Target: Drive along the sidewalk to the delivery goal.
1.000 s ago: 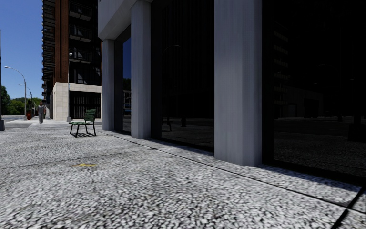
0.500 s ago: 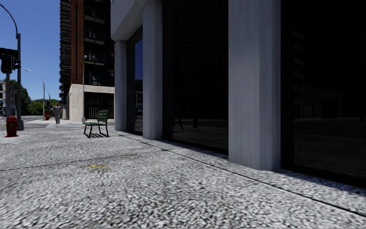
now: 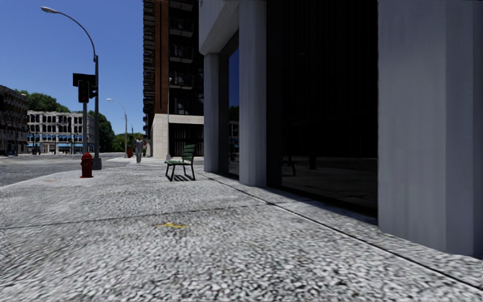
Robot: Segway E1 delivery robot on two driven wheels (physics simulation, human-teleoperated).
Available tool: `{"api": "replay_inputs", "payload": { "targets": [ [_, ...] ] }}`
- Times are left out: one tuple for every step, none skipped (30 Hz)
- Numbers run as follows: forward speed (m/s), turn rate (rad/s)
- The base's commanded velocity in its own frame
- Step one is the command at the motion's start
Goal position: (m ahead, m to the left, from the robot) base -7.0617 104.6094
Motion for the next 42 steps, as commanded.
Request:
{"api": "replay_inputs", "payload": {
  "targets": [
    [1.04, 0.54],
    [1.04, 0.54],
    [1.06, 0.54],
    [1.08, 0.54],
    [1.09, 0.54],
    [1.09, 0.54],
    [1.1, 0.54],
    [1.1, 0.54],
    [1.1, 0.54],
    [1.1, 0.54],
    [1.1, 0.54],
    [1.1, 0.54],
    [1.1, 0.54],
    [1.1, 0.54],
    [1.1, 0.54],
    [1.1, 0.54],
    [1.11, 0.54],
    [1.11, 0.54],
    [1.11, 0.54],
    [1.11, 0.54],
    [1.11, 0.54],
    [1.21, 0.54],
    [2.0, 0.54],
    [2.0, 0.54],
    [2.0, 0.54],
    [2.0, 0.54],
    [2.0, 0.54],
    [2.0, 0.54],
    [2.0, 0.5],
    [2.0, 0.5],
    [2.0, 0.43],
    [2.0, 0.42],
    [2.0, 0.0],
    [2.0, 0.0],
    [2.0, 0.0],
    [2.0, 0.0],
    [2.0, 0.0],
    [2.0, 0.0],
    [2.0, 0.0],
    [2.0, 0.0],
    [2.0, 0.0],
    [2.0, 0.0]
  ]
}}
